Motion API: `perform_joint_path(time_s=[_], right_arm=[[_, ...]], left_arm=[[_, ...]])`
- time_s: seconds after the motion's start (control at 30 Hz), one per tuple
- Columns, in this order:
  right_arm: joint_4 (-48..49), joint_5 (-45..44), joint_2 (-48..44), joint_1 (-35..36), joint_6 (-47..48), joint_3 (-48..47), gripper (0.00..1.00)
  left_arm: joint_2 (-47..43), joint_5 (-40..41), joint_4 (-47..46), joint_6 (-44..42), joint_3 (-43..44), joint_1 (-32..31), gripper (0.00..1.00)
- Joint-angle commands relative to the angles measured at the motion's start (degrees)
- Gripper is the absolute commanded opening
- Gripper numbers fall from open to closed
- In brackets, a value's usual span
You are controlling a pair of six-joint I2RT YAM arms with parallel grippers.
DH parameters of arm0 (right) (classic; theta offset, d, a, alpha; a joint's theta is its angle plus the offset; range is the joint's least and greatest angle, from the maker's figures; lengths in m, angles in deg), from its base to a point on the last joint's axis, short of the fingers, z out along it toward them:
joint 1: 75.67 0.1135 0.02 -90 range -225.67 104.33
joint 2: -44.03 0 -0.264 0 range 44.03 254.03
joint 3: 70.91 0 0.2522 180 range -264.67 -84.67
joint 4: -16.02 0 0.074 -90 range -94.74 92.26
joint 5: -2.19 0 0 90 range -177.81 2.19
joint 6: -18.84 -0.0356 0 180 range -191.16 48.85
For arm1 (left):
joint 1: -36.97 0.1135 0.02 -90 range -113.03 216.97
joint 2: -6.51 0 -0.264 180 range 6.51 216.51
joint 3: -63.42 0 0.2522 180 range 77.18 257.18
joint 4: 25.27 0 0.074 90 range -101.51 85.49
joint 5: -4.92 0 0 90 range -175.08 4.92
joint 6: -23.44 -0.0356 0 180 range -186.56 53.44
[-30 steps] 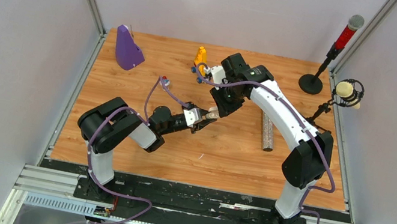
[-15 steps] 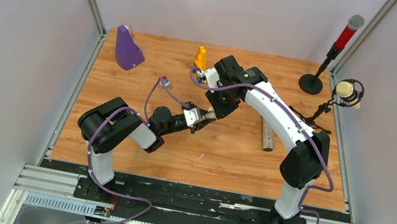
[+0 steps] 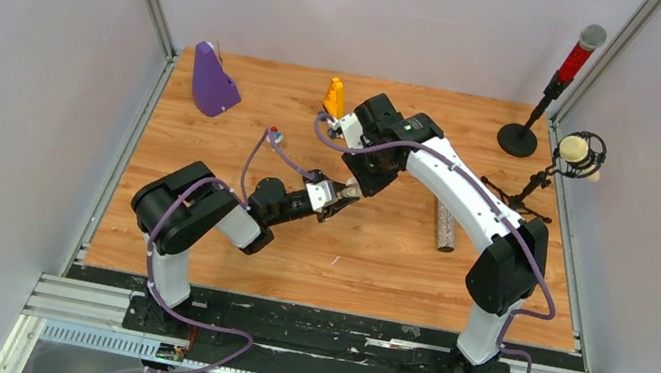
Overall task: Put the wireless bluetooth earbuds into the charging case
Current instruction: Place the earbud in the charging case.
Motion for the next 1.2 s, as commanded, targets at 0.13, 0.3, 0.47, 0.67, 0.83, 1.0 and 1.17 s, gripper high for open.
perform_joint_path(time_s=[0.13,0.3,0.47,0.67,0.83,1.0,1.17], right_arm=[[1.90,-2.97,-1.37,0.15,0.79,-0.76,0.06],[1.55,-1.75,-0.68,0.21,0.62,-0.52,0.06],[1.28,-0.80,0.22,0.90,0.52,-1.05,0.06],[1.29,-1.58,1.63,1.80,0.52,-1.63,0.06],[1.37,-2.10,2.33,2.13,0.49,-2.08,0.07],[1.59,-2.97,2.95,2.51,0.31,-2.99,0.07],[1.38,-1.52,3.27,2.54,-0.35,-4.21,0.12]], left_arm=[[0.00,-0.32,-4.12,-2.11,0.05,-0.56,0.00],[0.15,-0.41,-4.13,-1.83,0.28,-0.55,0.00],[0.00,-0.31,-4.16,-1.85,0.25,-0.55,0.00],[-0.29,-0.34,-4.18,-1.92,0.12,-0.55,0.00],[-0.26,-0.37,-4.22,-1.82,0.09,-0.56,0.00],[-0.27,-0.29,-4.31,-1.86,0.07,-0.59,0.00],[-0.17,-0.26,-4.37,-1.88,0.06,-0.55,0.00]])
